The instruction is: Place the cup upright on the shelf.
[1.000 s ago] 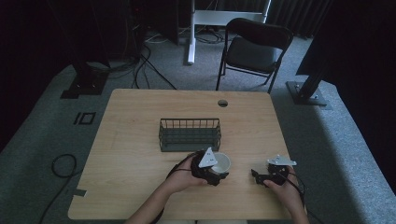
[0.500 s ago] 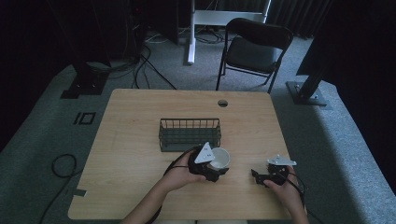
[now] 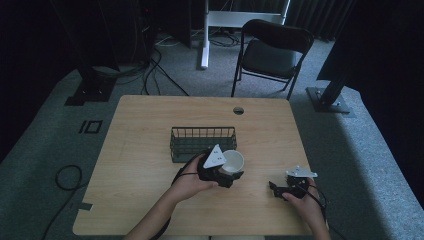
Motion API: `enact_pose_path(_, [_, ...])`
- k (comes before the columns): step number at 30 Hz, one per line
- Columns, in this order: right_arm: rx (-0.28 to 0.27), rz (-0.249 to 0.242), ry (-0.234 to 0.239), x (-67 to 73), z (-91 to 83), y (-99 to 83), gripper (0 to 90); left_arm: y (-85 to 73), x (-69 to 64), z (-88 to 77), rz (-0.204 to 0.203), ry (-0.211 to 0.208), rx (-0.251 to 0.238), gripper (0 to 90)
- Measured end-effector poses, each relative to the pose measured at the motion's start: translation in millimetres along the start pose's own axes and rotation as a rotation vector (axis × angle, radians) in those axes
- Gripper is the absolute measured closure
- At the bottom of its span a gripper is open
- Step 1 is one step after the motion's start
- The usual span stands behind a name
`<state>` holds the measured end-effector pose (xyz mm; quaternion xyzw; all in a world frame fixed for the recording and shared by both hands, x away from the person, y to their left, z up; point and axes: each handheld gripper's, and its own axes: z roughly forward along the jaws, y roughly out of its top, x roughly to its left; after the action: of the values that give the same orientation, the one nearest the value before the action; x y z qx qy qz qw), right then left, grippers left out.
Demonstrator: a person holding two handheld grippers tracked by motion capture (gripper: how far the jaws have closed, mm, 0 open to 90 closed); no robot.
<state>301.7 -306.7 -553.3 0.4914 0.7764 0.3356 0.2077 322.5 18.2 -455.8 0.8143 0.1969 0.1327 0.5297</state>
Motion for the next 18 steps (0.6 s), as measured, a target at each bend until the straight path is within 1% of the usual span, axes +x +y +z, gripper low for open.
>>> enact_pose_path(2, [0.000,0.001,0.000,0.1,0.0,0.0,11.9,4.1,2.8,-2.9,-0.022,0.013,-0.022,21.4])
enact_pose_path(4, [0.000,0.001,0.000,0.1,0.0,0.0,11.9,7.9,5.7,-5.7,-0.035,0.026,-0.033,21.4])
enact_pose_path(8, [0.001,0.001,0.000,0.1,-0.1,0.0,11.9,14.3,11.0,-10.2,-0.024,0.082,-0.042,21.4])
enact_pose_path(9, [0.001,0.001,0.000,0.1,-0.1,0.0,11.9,15.7,12.5,-11.3,-0.028,0.092,-0.041,21.4])
enact_pose_path(11, [0.001,0.001,0.000,0.1,-0.1,0.0,11.9,18.6,15.7,-13.5,-0.036,0.120,-0.059,21.4])
enact_pose_path(12, [0.001,0.001,0.000,0.1,0.0,0.0,11.9,20.1,17.1,-14.7,-0.038,0.126,-0.056,21.4])
enact_pose_path(16, [0.000,0.001,0.000,0.1,0.0,0.0,11.9,26.7,21.3,-18.5,-0.052,0.165,-0.079,21.4])
enact_pose_path(18, [0.000,0.001,0.000,0.1,0.0,0.0,11.9,30.4,24.1,-19.9,-0.056,0.181,-0.082,21.5])
